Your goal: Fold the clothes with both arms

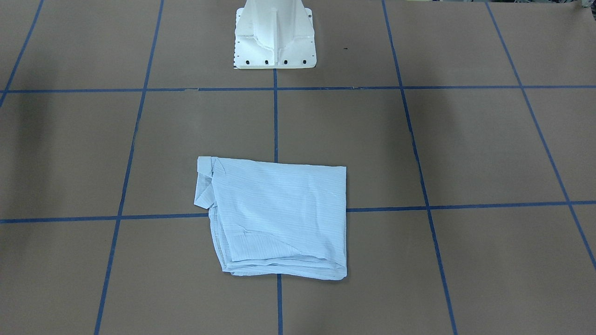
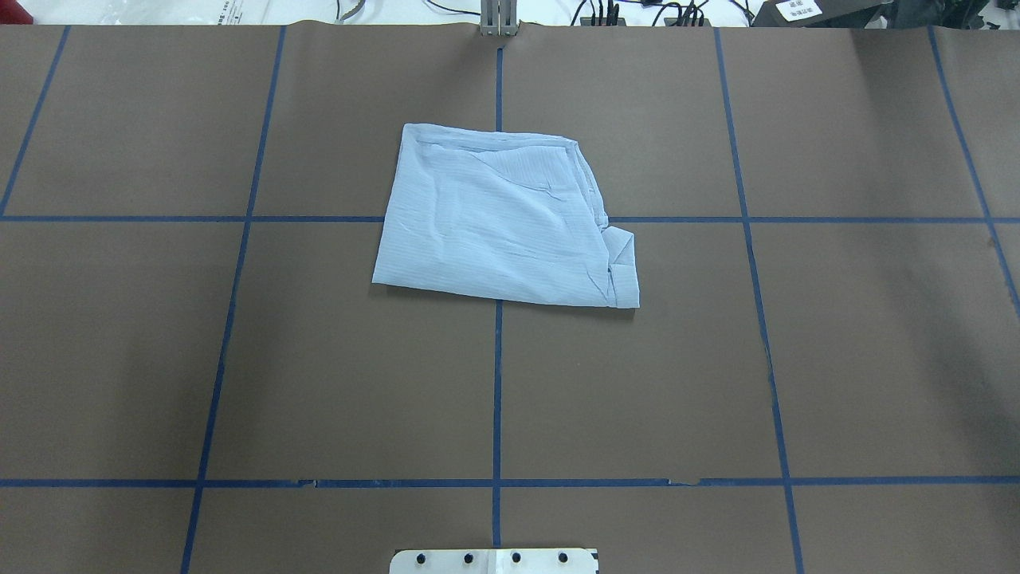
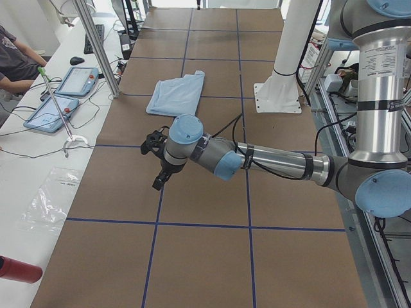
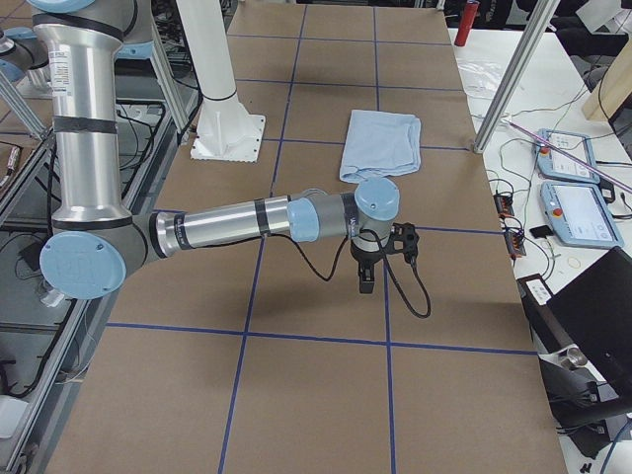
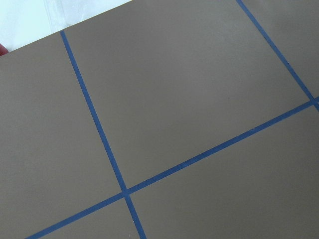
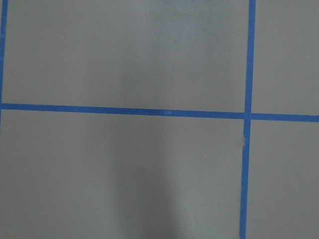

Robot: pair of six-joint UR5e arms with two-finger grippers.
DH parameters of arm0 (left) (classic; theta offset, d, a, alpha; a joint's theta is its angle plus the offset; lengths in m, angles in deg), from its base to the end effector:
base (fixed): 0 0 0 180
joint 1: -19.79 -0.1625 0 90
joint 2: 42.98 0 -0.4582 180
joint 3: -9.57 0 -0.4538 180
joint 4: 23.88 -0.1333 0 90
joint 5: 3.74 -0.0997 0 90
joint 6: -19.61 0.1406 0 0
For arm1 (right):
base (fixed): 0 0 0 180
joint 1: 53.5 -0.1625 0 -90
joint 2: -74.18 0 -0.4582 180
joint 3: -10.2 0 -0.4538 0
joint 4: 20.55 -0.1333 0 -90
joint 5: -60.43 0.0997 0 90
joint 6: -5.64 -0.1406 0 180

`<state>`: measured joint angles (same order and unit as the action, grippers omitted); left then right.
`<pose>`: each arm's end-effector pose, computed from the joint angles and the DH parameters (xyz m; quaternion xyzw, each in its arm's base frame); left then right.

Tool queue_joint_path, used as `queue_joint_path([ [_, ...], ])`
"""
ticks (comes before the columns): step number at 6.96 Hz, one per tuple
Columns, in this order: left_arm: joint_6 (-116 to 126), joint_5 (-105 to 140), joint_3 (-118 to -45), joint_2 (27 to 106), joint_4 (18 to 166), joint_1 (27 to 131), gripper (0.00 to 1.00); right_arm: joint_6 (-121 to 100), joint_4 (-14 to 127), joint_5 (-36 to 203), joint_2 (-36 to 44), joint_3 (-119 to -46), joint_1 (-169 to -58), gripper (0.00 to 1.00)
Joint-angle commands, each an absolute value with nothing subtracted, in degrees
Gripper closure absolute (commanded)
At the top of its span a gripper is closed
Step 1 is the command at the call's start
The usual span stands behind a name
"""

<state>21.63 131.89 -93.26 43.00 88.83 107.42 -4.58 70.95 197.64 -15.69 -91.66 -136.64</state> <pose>-0.0099 -0.5536 0.5818 0.2492 0.3739 0.1392 0.8824 -0.0370 -0.5599 0.6022 0.0236 -0.4068 -0.0098 0.9132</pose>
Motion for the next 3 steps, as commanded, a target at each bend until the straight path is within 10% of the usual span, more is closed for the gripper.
queue_joint_path([
  [1,21.6,131.9,-93.4,43.0,88.8,107.4,0.0,-4.6,70.6,197.7,-16.0,-92.3,-136.6,0.0],
  [3,21.7,132.0,-94.1,43.1,88.9,107.4,0.0,-4.6,70.5,197.8,-16.0,-92.5,-136.6,0.0],
])
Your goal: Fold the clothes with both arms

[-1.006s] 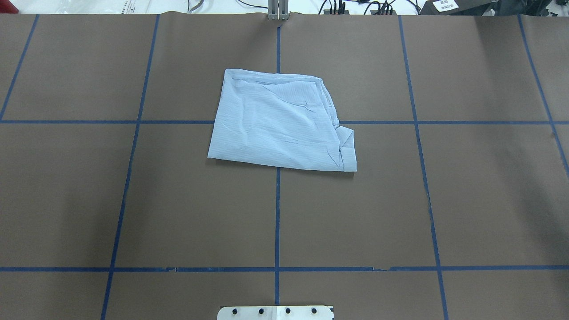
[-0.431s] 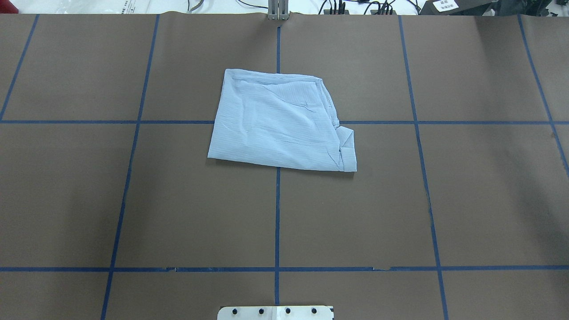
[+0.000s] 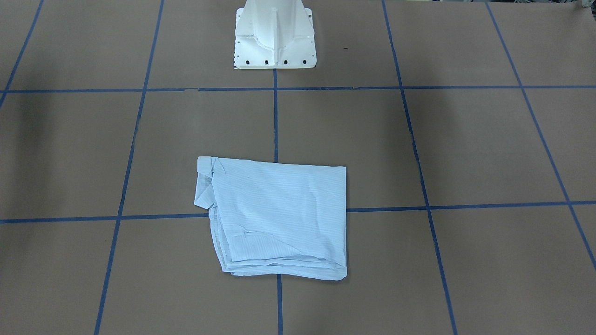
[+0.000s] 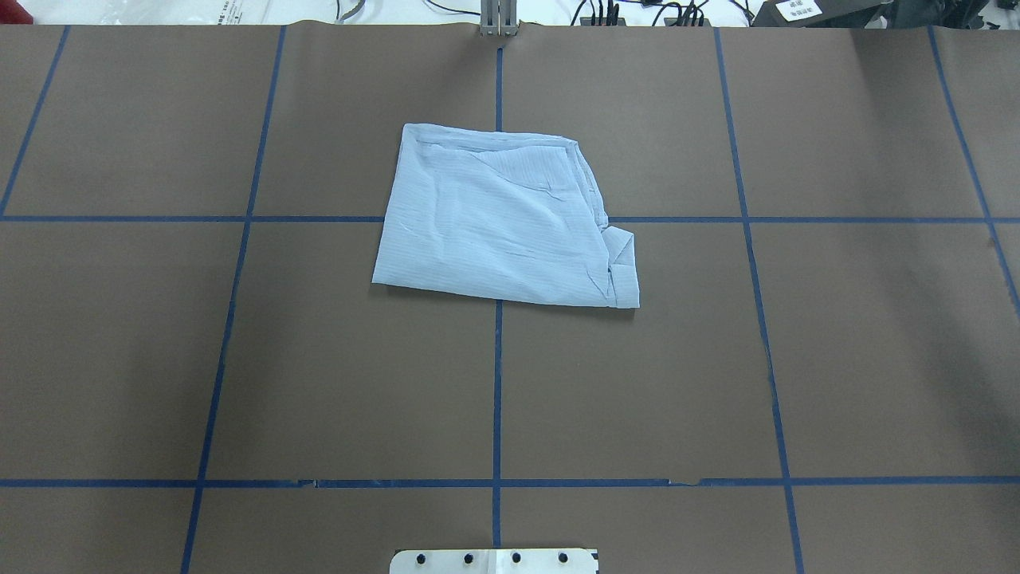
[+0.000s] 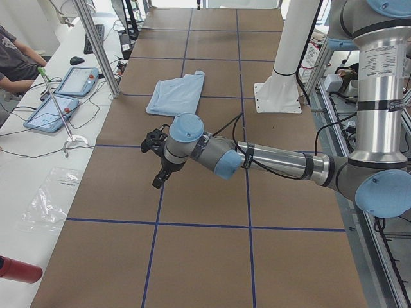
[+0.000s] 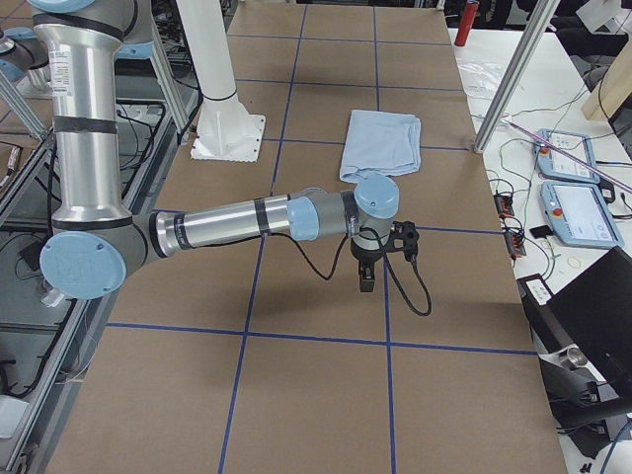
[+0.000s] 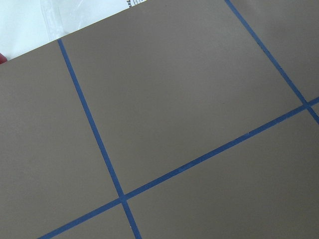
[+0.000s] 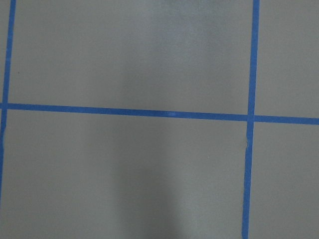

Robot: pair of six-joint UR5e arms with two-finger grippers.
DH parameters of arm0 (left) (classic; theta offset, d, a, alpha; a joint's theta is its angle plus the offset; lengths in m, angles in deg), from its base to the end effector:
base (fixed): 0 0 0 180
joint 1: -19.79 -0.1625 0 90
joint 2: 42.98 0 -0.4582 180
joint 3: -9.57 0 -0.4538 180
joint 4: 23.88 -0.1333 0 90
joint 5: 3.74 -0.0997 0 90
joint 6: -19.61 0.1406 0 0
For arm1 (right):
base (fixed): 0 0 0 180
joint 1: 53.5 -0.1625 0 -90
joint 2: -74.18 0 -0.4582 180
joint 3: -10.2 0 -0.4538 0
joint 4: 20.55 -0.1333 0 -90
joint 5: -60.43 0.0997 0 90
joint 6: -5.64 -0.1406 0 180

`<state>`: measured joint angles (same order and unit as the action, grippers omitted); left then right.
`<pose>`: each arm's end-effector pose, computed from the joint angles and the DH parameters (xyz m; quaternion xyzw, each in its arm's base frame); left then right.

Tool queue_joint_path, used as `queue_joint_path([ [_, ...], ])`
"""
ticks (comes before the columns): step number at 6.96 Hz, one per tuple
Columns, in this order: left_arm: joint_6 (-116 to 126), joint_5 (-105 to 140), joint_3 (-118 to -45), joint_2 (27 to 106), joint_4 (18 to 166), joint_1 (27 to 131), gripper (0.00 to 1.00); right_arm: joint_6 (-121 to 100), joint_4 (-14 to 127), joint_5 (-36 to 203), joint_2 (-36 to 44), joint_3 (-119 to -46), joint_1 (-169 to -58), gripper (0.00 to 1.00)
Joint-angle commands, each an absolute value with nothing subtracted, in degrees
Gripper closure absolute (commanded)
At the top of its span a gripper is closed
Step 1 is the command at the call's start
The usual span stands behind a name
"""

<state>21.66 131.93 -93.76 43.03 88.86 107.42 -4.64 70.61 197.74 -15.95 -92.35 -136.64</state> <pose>-0.0098 -0.5534 0.5762 0.2536 0.3737 0.1413 0.8810 -0.0370 -0.5581 0.5971 0.0294 -0.4082 -0.0121 0.9123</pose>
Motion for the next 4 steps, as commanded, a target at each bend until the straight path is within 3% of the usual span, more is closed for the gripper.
queue_joint_path([
  [1,21.7,132.0,-94.2,43.1,88.9,107.4,0.0,-4.6,69.1,197.8,-16.0,-93.1,-136.6,0.0],
  [4,21.7,132.0,-94.2,43.0,88.9,107.4,0.0,-4.6,69.0,198.2,-16.5,-93.0,-136.6,0.0],
])
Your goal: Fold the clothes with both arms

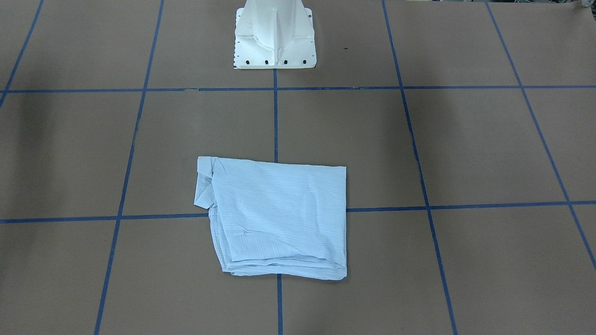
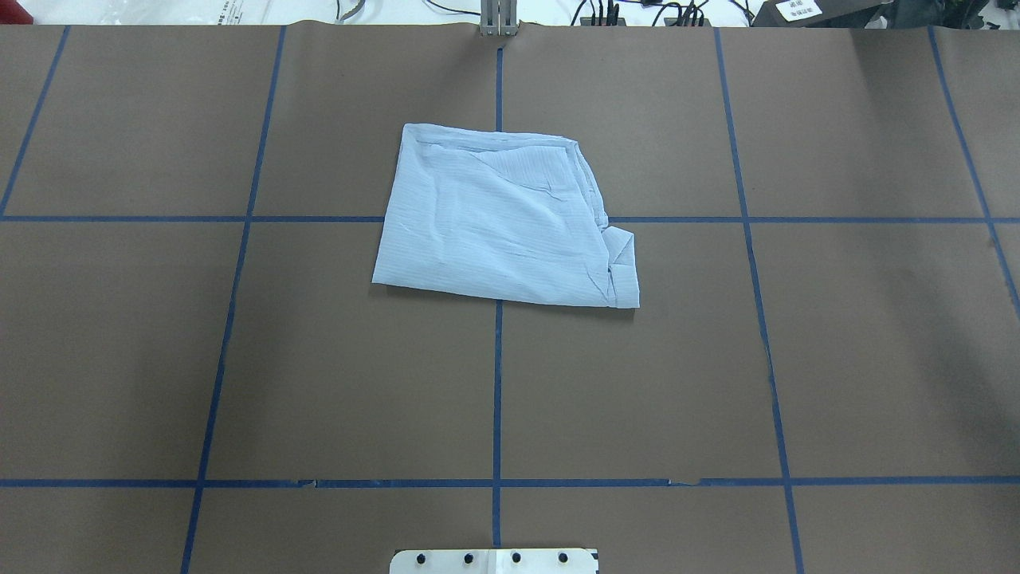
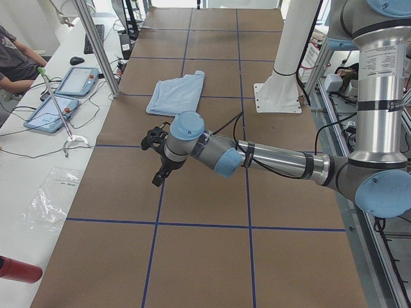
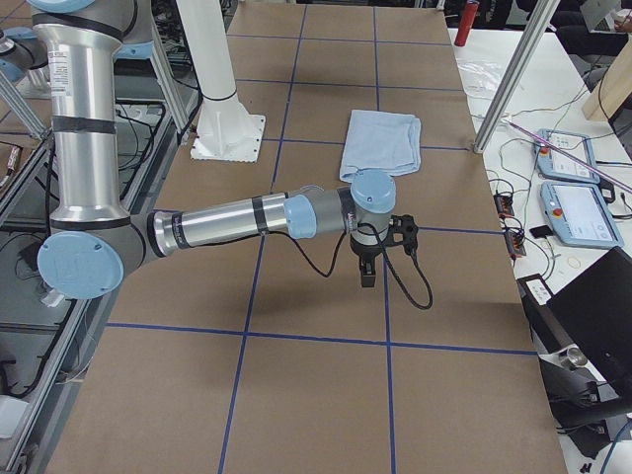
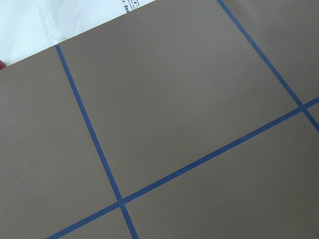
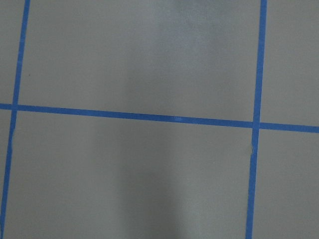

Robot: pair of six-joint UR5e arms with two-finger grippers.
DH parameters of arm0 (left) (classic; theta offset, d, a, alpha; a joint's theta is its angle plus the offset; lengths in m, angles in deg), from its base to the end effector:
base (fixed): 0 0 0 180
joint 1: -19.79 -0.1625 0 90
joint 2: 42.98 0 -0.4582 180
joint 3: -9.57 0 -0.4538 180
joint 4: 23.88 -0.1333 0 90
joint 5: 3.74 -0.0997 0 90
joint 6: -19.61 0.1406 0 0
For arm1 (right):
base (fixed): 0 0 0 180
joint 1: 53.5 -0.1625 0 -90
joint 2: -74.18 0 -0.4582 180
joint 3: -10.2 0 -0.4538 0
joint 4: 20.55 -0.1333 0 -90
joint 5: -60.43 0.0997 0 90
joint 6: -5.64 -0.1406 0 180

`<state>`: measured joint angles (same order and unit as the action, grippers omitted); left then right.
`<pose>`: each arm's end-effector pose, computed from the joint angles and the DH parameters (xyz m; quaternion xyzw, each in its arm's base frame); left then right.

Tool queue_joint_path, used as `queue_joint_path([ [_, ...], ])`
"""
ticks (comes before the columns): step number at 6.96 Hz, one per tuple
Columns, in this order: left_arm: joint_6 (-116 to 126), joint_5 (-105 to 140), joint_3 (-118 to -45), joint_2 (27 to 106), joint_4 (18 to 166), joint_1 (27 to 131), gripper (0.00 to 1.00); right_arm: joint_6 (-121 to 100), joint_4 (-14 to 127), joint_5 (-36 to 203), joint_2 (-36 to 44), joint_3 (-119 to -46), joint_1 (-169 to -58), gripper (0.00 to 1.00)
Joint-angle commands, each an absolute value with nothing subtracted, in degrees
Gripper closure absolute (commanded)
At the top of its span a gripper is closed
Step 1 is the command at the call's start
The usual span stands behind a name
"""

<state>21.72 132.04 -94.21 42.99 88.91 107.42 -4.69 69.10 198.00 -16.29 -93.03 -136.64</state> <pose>-0.0097 -0.5527 0.5718 0.2573 0.3740 0.1435 0.8794 -0.0373 -0.5570 0.5902 0.0434 -0.4118 -0.0185 0.9101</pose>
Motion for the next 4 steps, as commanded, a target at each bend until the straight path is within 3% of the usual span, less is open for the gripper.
queue_joint_path([
  [1,21.7,132.0,-94.3,43.0,88.9,107.4,0.0,-4.6,69.0,198.1,-16.4,-93.2,-136.6,0.0],
  [4,21.6,132.0,-94.6,43.1,88.9,107.4,0.0,-4.6,69.0,198.1,-16.3,-93.1,-136.6,0.0],
])
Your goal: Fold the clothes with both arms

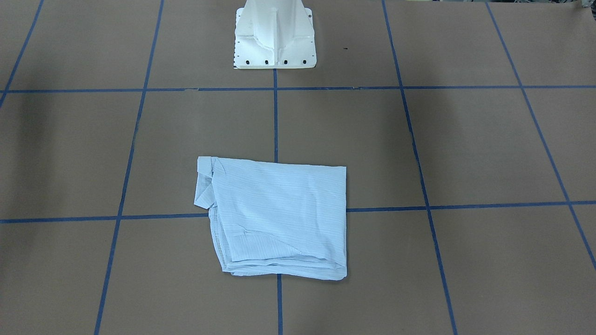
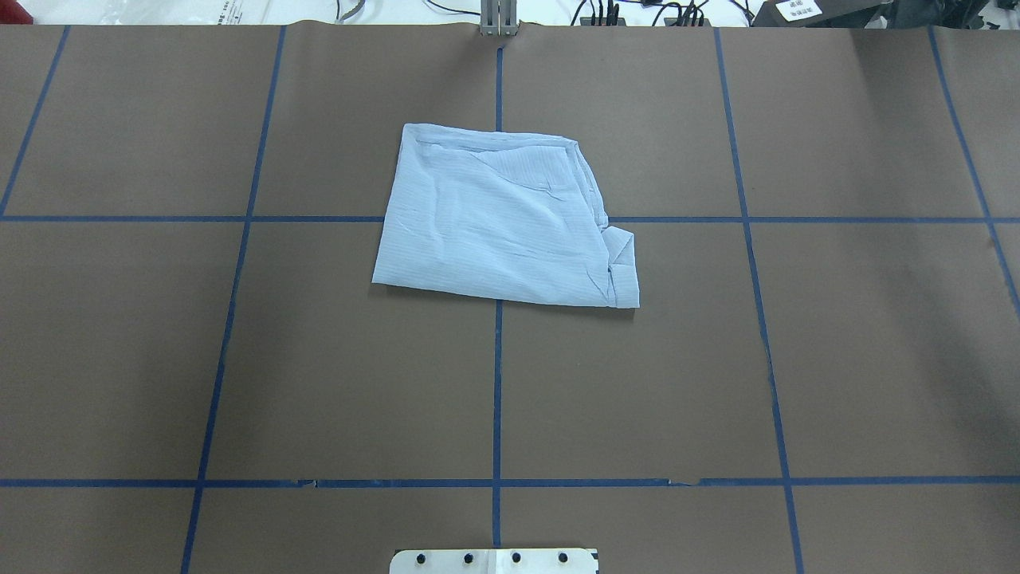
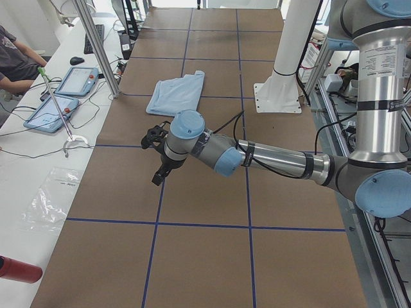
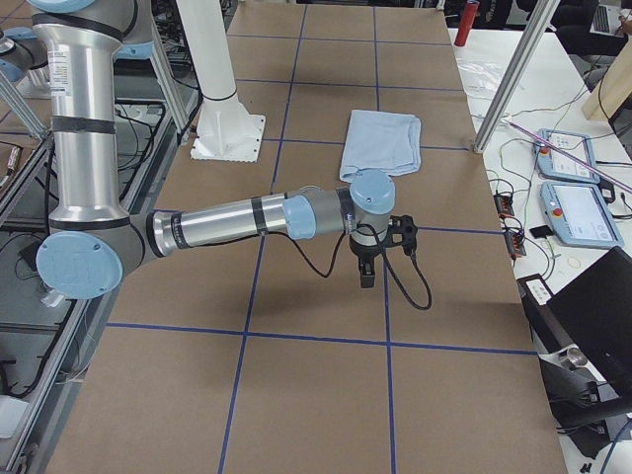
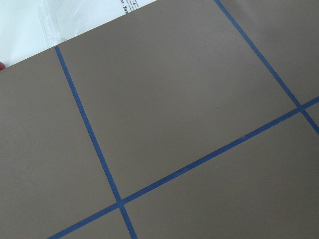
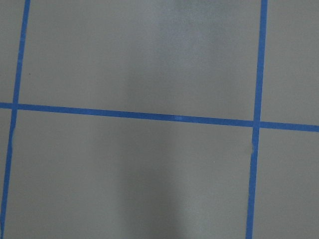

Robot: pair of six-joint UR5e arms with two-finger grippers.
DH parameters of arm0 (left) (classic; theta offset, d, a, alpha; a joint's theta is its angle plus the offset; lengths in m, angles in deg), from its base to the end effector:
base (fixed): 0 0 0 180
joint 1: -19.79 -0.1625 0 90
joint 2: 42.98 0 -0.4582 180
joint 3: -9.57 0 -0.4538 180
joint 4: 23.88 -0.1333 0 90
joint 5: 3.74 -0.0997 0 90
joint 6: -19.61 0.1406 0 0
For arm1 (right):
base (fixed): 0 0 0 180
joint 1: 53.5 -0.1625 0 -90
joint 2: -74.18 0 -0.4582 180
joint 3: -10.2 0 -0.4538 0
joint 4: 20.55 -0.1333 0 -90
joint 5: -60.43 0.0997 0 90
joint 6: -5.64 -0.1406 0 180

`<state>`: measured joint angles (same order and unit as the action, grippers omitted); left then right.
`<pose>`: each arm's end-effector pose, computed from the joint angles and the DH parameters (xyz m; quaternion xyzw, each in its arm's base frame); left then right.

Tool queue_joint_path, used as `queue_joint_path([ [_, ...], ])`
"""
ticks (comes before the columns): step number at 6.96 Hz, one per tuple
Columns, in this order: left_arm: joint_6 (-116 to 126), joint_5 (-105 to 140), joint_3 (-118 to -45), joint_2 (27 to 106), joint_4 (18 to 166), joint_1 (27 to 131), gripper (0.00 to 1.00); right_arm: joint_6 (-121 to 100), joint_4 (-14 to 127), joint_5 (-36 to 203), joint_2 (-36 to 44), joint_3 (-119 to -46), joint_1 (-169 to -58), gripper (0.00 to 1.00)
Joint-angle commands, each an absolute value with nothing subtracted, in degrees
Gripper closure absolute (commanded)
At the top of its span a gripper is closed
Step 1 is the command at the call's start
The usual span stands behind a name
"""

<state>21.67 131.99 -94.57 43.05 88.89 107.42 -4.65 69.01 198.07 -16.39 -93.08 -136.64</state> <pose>-0.0098 -0.5529 0.5676 0.2602 0.3733 0.1442 0.8787 -0.0373 -0.5563 0.5904 0.0438 -0.4123 -0.0190 0.9098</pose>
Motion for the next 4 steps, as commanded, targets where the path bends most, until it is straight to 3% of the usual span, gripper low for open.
queue_joint_path([
  [1,21.6,132.0,-94.7,43.1,88.9,107.4,0.0,-4.6,69.0,198.0,-16.2,-93.0,-136.6,0.0],
  [4,21.6,132.0,-94.6,43.1,88.9,107.3,0.0,-4.6,69.0,198.0,-16.2,-92.7,-136.6,0.0],
])
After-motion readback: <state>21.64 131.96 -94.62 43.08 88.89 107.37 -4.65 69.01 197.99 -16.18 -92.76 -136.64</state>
